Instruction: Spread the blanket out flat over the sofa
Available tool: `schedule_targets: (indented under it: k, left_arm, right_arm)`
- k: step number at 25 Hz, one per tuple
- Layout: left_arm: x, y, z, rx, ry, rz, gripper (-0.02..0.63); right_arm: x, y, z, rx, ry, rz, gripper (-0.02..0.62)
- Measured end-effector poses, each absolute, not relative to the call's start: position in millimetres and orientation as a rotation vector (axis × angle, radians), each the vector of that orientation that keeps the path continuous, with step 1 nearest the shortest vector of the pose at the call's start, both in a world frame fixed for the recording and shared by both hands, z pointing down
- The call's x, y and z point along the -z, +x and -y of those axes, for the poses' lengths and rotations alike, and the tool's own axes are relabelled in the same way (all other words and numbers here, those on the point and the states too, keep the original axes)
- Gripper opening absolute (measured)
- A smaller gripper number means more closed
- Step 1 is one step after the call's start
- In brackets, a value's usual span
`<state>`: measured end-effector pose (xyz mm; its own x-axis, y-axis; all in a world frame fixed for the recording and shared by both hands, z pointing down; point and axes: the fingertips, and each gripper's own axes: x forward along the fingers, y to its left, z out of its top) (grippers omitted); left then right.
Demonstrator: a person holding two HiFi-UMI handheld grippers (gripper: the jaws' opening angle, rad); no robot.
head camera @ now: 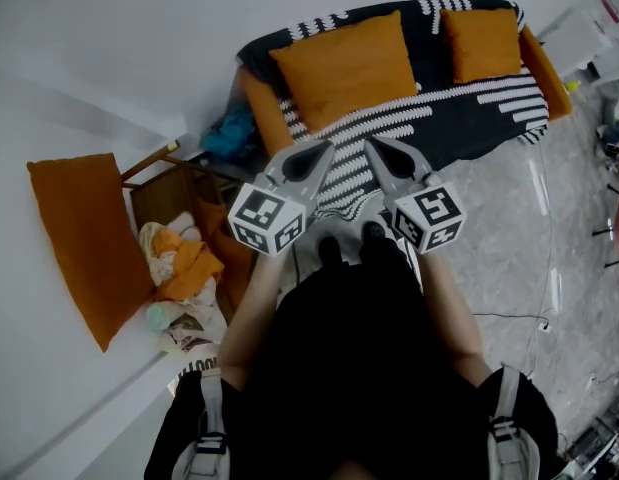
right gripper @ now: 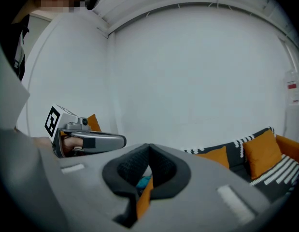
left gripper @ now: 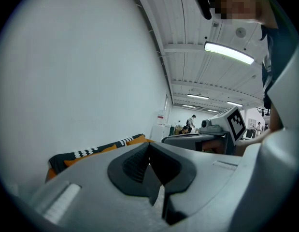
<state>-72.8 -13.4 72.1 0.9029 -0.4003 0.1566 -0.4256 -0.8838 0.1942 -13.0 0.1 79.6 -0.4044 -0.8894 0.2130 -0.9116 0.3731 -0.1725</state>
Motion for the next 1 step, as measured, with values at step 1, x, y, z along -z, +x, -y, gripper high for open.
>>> schedule_targets:
  k: [1]
  left_arm:
    - [-72.2, -72.4, 14.0, -0.165, 2.843, 0.625, 0.008]
  right_arm:
    - [-79.7, -12.7, 0.5, -0.402, 1.664, 2.532, 0.002]
